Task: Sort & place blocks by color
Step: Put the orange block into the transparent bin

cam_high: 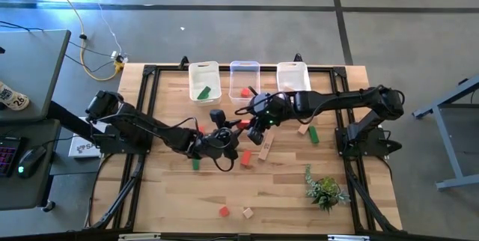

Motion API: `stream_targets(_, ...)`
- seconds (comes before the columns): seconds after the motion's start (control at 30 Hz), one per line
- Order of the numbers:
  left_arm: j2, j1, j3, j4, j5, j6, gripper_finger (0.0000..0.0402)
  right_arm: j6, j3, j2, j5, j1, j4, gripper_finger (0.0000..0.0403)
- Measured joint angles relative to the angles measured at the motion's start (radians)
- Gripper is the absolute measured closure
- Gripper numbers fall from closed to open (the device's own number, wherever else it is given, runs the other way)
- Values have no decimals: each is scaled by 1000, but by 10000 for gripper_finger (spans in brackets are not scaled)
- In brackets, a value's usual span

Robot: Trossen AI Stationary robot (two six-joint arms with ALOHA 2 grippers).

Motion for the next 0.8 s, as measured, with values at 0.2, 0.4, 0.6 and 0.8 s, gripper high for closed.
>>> stream_targets(0.2,0,16,0,4,16,-11,257,-51,0,0,74,-17,-25,365)
stream_targets(0.4,0,22,1,8,1,-13,226,-103,-1,1,137,-80,-71,362)
stream_targets(0.6,0,35,1,5,-115,-37,199,-177,-1,9,220,-153,-63,367)
stream_targets(0.8,0,19,1,-14,-233,-29,200,-291,0,68,345,-228,-39,360)
